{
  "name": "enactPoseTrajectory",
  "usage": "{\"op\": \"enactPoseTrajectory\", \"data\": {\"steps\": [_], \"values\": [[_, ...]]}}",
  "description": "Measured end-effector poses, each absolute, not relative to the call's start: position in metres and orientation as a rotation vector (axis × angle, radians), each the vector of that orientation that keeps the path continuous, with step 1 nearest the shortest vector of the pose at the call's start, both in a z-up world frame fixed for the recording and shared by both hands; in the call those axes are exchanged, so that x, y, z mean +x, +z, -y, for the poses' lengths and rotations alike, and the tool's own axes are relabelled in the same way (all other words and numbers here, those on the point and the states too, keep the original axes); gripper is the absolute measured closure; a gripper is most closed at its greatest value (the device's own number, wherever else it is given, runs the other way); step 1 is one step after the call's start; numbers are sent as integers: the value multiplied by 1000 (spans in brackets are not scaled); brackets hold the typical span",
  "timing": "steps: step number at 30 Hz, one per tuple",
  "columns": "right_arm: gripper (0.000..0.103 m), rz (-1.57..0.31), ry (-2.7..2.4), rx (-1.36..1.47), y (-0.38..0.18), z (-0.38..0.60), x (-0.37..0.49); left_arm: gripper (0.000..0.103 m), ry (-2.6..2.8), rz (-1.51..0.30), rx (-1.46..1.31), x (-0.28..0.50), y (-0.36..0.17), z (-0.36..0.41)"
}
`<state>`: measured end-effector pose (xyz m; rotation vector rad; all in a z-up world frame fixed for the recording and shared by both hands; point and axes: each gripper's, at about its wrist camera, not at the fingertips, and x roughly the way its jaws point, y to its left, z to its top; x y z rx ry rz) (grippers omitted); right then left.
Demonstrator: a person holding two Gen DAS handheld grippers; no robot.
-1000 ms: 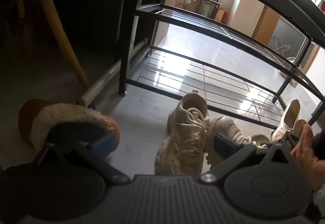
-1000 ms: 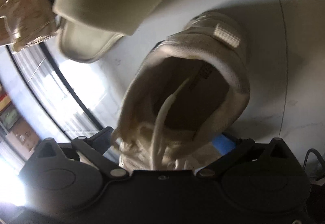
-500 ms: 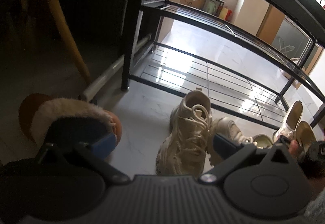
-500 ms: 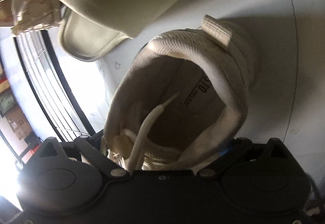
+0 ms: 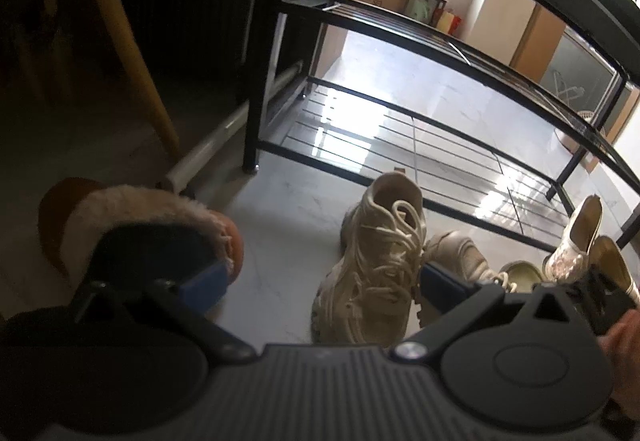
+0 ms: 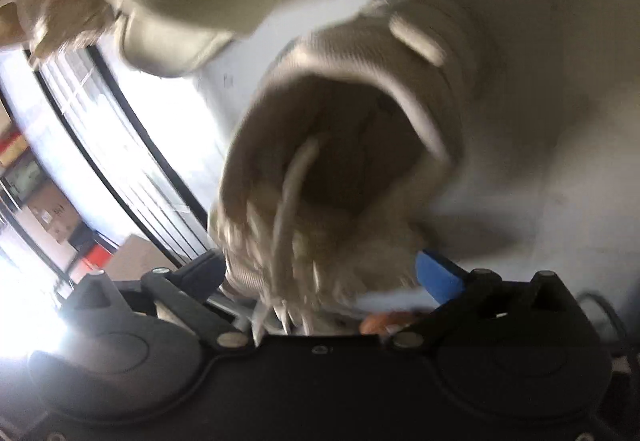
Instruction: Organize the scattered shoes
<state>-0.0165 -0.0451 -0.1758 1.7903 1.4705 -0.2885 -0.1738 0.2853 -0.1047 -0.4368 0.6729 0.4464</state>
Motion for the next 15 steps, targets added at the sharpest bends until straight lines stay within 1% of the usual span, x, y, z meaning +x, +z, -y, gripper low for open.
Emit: {"op": "enactPoseTrajectory", "data": {"steps": [2,4,5,7,9,10,11,12,14,15], "values": [[0,-1544,-210,1649,-144,37,-8,1,453,-672,-448,-174,-105,-288],[0,-1614,-51,1369,-108,21,15,1,456,-675,-463,-175,-106,-290],[0,-1612,35,1182,-91,10,28,1,455,-678,-472,-175,-106,-291],[0,-1556,166,849,-66,-10,50,1,453,-677,-472,-176,-106,-291],[0,-1459,292,485,-42,-37,61,1,450,-674,-465,-176,-105,-289],[0,-1436,315,383,-35,-46,63,1,449,-674,-464,-176,-105,-289],[0,-1440,321,351,-32,-47,65,1,448,-672,-460,-176,-105,-288],[0,-1481,300,435,-38,-42,62,1,447,-671,-459,-176,-105,-288],[0,-1571,230,703,-62,-38,47,1,445,-669,-461,-175,-104,-287],[0,-1578,208,729,-68,-42,43,1,445,-669,-461,-175,-104,-287]]}}
